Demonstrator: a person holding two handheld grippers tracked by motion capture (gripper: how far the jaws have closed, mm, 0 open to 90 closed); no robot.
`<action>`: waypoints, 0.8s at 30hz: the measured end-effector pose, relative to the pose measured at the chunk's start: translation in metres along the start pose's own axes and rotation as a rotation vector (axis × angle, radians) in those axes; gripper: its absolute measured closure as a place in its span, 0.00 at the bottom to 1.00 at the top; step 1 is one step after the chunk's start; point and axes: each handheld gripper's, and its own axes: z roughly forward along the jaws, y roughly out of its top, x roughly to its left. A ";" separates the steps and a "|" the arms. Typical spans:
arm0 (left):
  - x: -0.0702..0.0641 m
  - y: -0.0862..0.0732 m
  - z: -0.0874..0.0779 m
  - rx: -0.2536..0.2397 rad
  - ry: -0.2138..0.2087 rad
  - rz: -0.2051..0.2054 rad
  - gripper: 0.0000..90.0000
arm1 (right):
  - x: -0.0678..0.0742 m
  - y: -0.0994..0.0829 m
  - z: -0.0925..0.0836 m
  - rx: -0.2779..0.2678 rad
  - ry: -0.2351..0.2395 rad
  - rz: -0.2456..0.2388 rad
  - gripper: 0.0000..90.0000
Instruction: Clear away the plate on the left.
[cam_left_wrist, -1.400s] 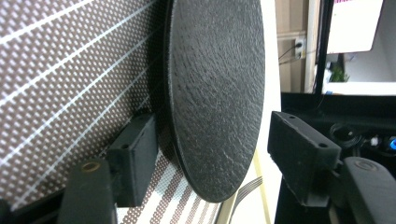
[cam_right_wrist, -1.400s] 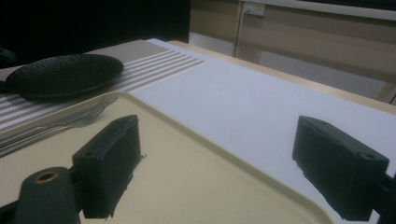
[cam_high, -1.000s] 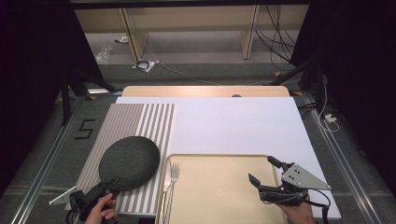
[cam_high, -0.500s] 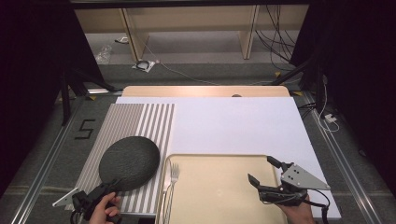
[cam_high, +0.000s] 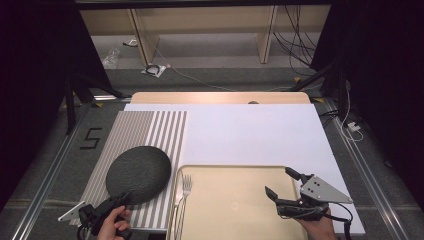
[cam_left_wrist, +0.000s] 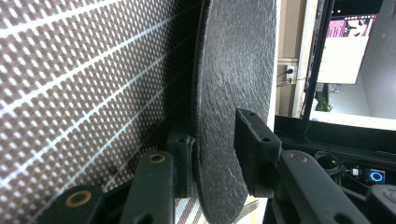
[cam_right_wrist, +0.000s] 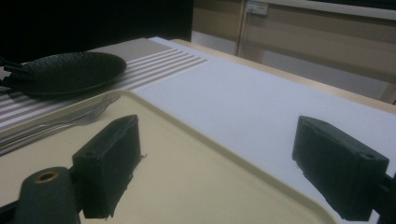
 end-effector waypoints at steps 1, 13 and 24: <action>0.000 0.000 0.000 -0.001 0.002 0.000 0.77 | 0.000 0.000 0.000 0.000 0.001 0.000 0.18; 0.006 -0.001 0.001 -0.016 0.003 -0.049 0.91 | 0.000 0.000 0.001 -0.001 0.002 0.001 0.18; 0.006 -0.002 -0.001 -0.026 -0.035 -0.053 0.94 | 0.000 0.000 0.001 -0.002 0.001 -0.001 0.18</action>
